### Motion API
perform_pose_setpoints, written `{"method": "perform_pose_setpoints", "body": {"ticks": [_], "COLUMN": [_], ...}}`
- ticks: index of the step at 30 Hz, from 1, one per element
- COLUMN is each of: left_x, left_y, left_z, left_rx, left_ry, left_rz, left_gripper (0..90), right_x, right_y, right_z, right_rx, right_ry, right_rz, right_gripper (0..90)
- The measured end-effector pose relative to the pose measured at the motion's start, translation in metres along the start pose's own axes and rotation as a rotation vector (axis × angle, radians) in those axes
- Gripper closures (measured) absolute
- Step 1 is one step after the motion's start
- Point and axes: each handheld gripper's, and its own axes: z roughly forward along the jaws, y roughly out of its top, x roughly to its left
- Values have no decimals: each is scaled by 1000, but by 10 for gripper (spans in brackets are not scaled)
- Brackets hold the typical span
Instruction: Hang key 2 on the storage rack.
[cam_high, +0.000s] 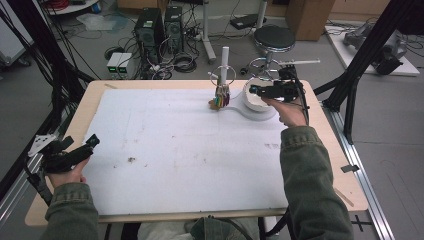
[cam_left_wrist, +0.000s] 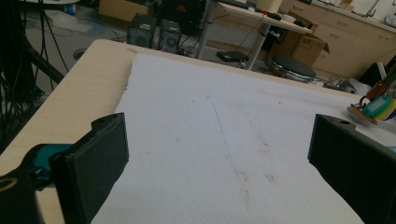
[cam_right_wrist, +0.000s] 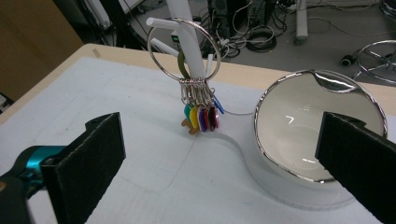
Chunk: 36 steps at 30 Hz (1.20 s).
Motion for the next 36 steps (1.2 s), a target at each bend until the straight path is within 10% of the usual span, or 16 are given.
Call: {"method": "perform_pose_setpoints", "body": {"ticks": [36], "left_x": [0], "left_y": [0], "left_z": [1], "left_rx": [5], "left_ry": [-11], "left_rz": [-12], "left_gripper": [56], "right_x": [-12], "right_y": [-88], "right_z": [-41], "right_rx": [-40], "right_ry": [-89], "right_rz": [-11], "right_gripper": [5]}}
